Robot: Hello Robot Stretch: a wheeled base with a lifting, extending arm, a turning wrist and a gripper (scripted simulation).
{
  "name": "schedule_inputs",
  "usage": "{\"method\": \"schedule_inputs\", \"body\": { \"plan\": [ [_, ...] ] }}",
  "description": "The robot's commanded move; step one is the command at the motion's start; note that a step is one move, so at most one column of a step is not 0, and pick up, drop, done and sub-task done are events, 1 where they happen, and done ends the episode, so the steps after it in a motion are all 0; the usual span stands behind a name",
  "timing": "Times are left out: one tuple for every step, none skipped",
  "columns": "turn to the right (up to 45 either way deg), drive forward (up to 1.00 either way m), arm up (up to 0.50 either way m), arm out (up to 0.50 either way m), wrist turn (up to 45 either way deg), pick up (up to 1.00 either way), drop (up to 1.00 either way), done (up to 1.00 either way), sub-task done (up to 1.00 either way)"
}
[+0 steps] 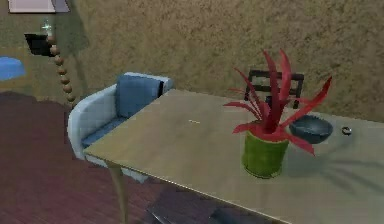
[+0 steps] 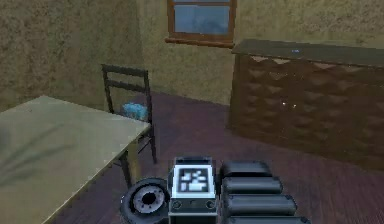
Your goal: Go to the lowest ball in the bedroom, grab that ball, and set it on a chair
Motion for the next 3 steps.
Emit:
{"method": "schedule_inputs", "body": {
  "plan": [
    [-33.0,0.00,0.00,0.00,0.0,0.00,0.00,0.00,0.00],
    [0.0,0.00,0.00,0.22,0.0,0.00,0.00,0.00,0.00],
    [0.0,0.00,0.00,0.00,39.0,0.00,0.00,0.00,0.00]
  ]
}}
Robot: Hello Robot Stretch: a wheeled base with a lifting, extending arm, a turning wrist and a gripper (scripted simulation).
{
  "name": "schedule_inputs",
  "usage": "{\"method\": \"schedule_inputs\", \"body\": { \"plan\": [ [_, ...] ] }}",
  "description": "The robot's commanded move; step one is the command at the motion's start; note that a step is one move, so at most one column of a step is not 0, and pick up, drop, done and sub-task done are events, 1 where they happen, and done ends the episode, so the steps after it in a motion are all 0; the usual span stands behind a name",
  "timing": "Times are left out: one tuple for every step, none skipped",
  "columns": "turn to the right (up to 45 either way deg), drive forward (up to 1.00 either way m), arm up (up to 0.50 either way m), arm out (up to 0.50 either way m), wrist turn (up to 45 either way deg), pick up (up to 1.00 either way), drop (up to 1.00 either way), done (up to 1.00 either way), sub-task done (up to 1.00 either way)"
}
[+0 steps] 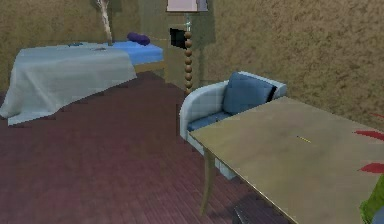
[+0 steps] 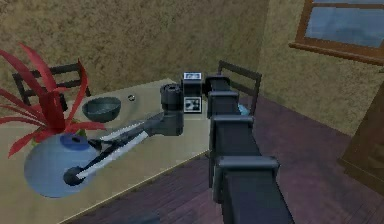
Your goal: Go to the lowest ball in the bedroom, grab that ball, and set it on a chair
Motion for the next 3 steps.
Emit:
{"method": "schedule_inputs", "body": {
  "plan": [
    [0.0,0.00,-0.30,0.00,0.0,0.00,0.00,0.00,0.00],
    [0.0,0.00,-0.32,0.00,0.0,0.00,0.00,0.00,0.00],
    [0.0,0.00,0.00,0.00,0.0,0.00,1.00,0.00,0.00]
  ]
}}
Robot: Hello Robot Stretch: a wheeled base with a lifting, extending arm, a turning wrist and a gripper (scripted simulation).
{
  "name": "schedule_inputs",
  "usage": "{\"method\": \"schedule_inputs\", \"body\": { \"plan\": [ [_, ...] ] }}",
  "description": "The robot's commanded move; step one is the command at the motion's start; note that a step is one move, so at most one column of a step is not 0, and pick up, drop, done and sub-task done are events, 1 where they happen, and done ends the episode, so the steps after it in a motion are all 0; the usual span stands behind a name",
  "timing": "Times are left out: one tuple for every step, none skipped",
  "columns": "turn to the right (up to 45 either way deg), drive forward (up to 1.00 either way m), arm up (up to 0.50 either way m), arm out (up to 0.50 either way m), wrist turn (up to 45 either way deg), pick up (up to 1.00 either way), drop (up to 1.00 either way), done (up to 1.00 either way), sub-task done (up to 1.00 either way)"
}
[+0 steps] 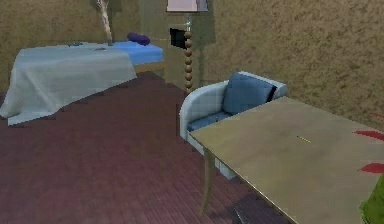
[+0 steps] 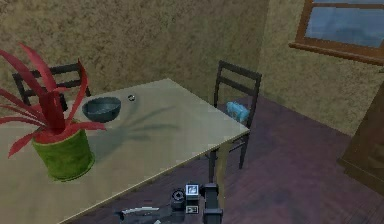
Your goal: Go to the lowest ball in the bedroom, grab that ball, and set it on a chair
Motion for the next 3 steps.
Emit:
{"method": "schedule_inputs", "body": {
  "plan": [
    [0.0,0.00,0.10,0.00,0.0,0.00,0.00,0.00,0.00],
    [0.0,0.00,0.00,-0.08,0.0,0.00,0.00,0.00,0.00],
    [0.0,0.00,0.00,0.00,0.0,0.00,0.00,1.00,0.00]
  ]
}}
